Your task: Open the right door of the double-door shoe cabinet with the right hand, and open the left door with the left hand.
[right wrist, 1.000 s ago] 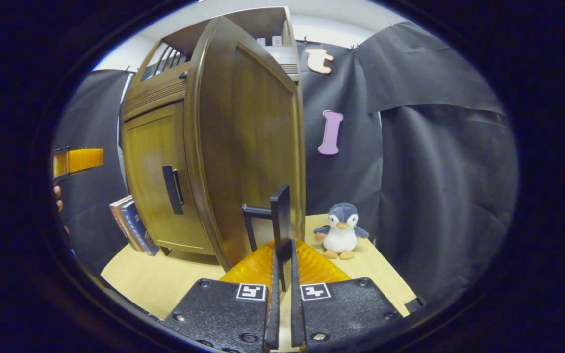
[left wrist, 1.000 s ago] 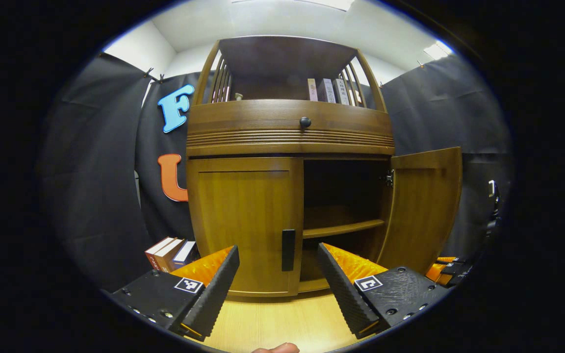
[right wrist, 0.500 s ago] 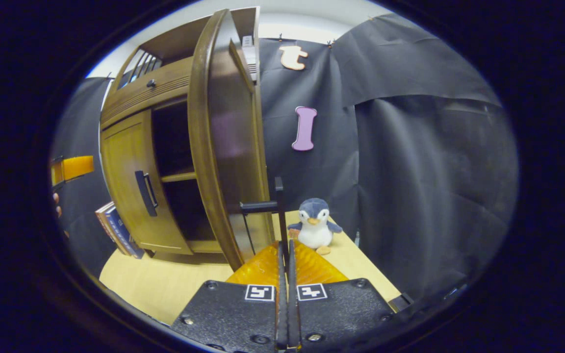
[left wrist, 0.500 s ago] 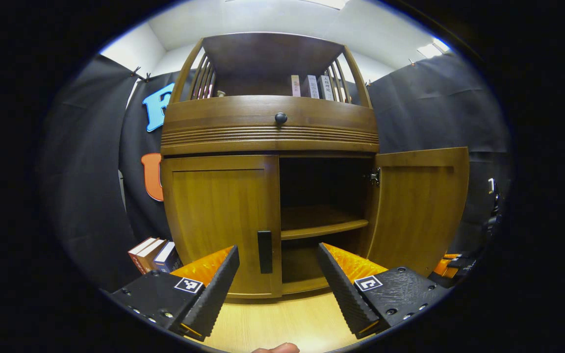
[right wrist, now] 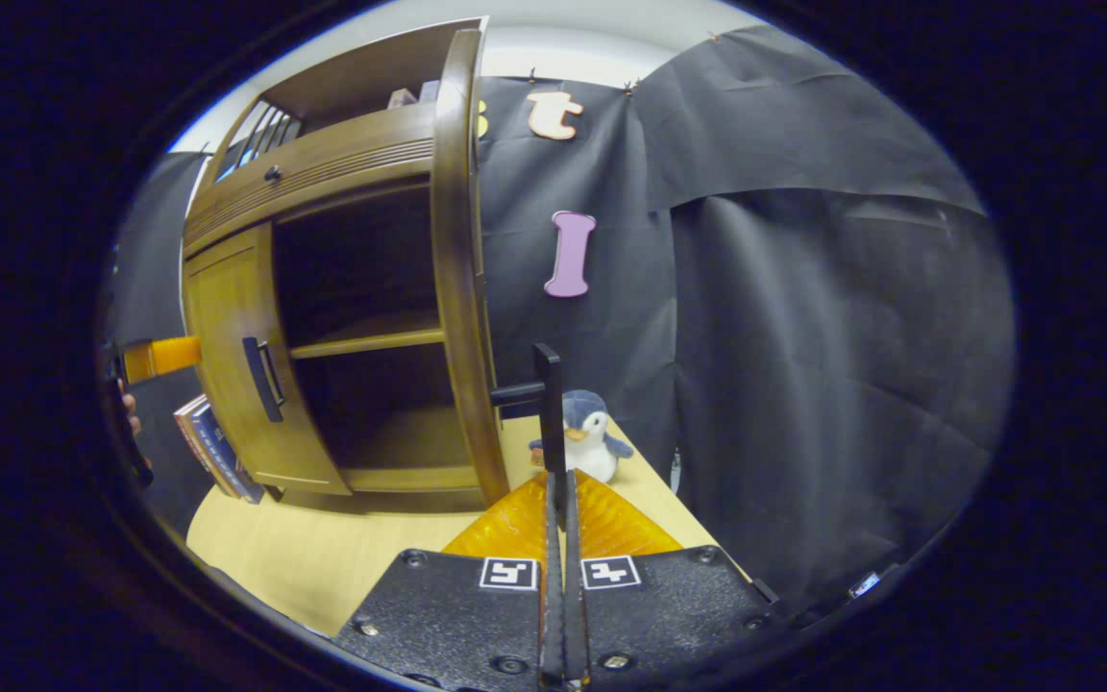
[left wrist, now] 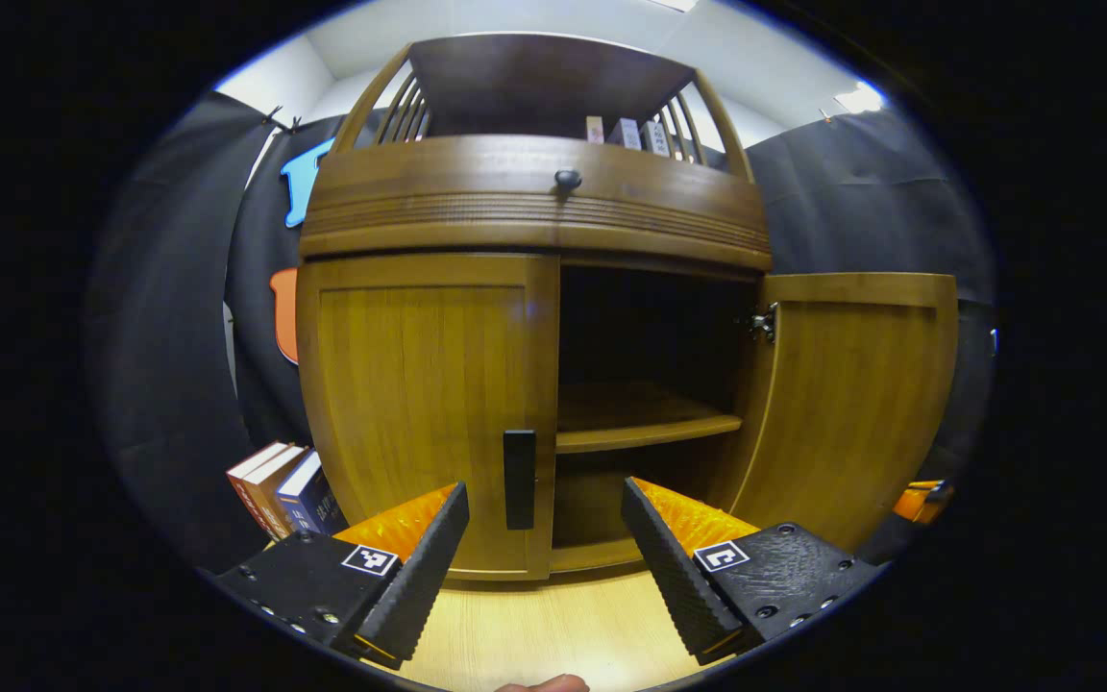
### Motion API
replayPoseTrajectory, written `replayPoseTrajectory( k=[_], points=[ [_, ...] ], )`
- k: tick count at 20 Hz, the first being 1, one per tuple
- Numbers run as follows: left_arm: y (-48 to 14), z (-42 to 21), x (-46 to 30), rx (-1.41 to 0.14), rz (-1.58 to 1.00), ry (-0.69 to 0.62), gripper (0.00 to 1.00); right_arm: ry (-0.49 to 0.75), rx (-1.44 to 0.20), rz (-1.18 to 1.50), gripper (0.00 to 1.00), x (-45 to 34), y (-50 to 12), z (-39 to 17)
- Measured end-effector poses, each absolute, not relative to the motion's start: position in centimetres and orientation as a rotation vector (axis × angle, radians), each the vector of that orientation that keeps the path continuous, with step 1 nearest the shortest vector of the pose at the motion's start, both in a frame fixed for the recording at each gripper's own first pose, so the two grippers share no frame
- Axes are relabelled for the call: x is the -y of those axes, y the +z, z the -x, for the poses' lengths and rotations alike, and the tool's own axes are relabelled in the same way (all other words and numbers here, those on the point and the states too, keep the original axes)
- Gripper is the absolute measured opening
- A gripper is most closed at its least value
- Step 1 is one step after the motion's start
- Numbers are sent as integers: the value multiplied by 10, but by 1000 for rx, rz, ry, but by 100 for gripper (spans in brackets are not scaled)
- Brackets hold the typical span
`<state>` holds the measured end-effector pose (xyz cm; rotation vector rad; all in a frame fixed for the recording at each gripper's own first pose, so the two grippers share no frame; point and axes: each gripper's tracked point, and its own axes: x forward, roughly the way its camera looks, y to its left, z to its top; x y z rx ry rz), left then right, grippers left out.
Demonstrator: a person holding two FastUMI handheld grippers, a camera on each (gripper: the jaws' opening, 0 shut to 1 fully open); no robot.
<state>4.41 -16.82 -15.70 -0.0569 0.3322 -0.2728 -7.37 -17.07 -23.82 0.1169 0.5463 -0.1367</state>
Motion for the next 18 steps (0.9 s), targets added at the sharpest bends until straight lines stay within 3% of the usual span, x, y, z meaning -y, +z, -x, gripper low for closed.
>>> replayPoseTrajectory(
  k=[7,8,9,10,16,17,18],
  points=[
    [-225,-102,154,-473,110,-189,93,-174,-488,-81,4,182,-214,85],
    [-230,-108,154,-482,100,-179,100,-178,-478,-73,4,183,-209,86],
    [-230,-113,158,-475,93,-180,93,-188,-470,-68,4,183,-204,90],
    [-230,-121,162,-464,85,-184,93,-192,-460,-68,5,183,-198,91],
    [-247,-150,171,-465,43,-166,93,-218,-412,-83,15,184,-169,105],
    [-249,-155,170,-461,38,-169,100,-213,-405,-81,21,181,-165,108],
    [-250,-159,170,-453,36,-174,93,-208,-402,-75,24,178,-161,108]
  ],
)
